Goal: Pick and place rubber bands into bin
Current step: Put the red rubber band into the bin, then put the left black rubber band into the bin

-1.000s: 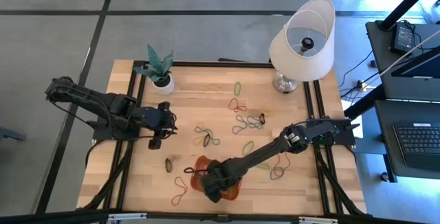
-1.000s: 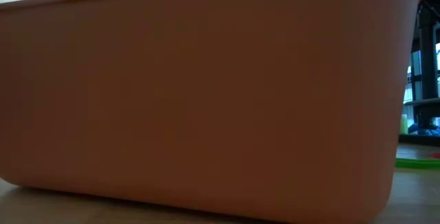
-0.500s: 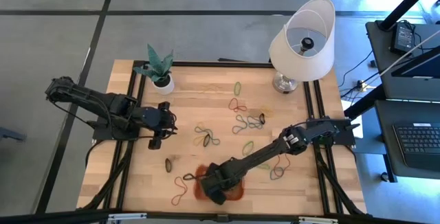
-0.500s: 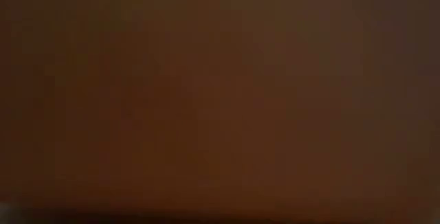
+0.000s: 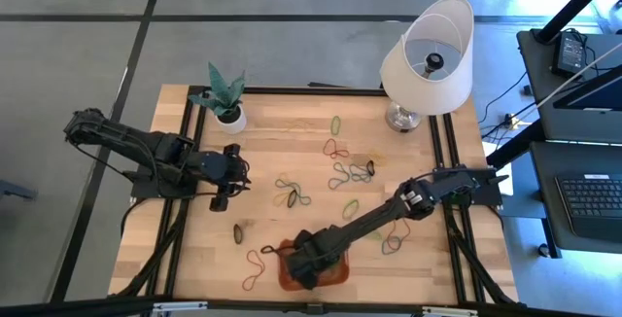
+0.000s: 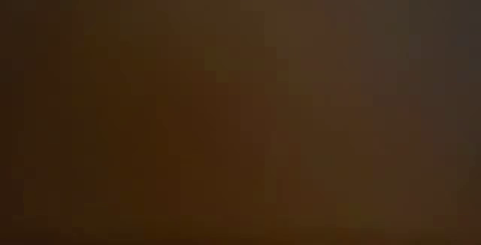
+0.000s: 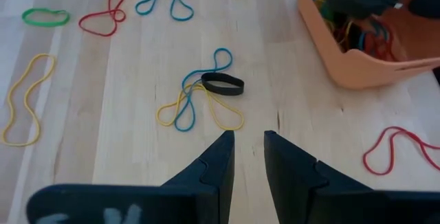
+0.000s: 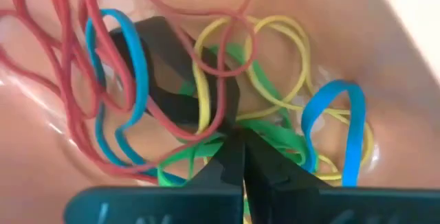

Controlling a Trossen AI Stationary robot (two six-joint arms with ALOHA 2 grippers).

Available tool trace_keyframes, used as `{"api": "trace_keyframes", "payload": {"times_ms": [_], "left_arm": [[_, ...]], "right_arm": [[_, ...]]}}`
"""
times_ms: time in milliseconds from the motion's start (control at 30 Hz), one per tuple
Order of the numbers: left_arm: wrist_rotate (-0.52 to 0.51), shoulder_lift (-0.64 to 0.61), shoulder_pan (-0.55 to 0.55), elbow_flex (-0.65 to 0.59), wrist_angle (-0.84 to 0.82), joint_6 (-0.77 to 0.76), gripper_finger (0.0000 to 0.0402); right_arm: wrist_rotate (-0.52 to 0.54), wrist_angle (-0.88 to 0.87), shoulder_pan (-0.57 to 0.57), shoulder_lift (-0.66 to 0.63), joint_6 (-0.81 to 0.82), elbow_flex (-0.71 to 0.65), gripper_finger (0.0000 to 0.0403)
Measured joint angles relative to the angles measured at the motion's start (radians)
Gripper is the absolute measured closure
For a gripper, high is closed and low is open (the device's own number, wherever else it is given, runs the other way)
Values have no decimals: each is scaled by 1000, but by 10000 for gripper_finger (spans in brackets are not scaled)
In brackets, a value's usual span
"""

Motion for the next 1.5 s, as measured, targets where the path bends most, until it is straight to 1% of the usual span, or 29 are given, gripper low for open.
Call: {"api": "trace_keyframes", "payload": {"times_ms": [100, 267, 367, 467, 633, 700, 833, 1167, 1300, 1367, 1500], "left_arm": [[0, 0, 0, 0, 0, -5, 327], [0, 0, 0, 0, 0, -29, 327], [4, 0, 0, 0, 0, -32, 327], [5, 0, 0, 0, 0, -47, 327], [5, 0, 0, 0, 0, -53, 327], [5, 0, 0, 0, 0, -53, 327], [4, 0, 0, 0, 0, -53, 327], [4, 0, 0, 0, 0, -52, 327], [4, 0, 0, 0, 14, -55, 327], [4, 0, 0, 0, 23, -72, 327], [4, 0, 0, 0, 27, -121, 327]], "right_arm": [[3, 3, -12, 0, 17, 0, 403], [11, -16, -17, 1, -36, 0, 403], [12, -20, -17, 0, -32, 4, 403], [14, -32, -18, 5, 15, 30, 403], [23, -43, -18, 11, 48, 100, 402], [50, -62, -18, 11, 71, 130, 400], [57, -108, -18, -7, 111, 127, 377], [52, -125, -16, -31, 134, 132, 282], [45, -136, -9, -33, 132, 133, 254], [82, -150, 5, -47, 125, 133, 249], [227, -166, 45, -109, 121, 134, 256]]}}
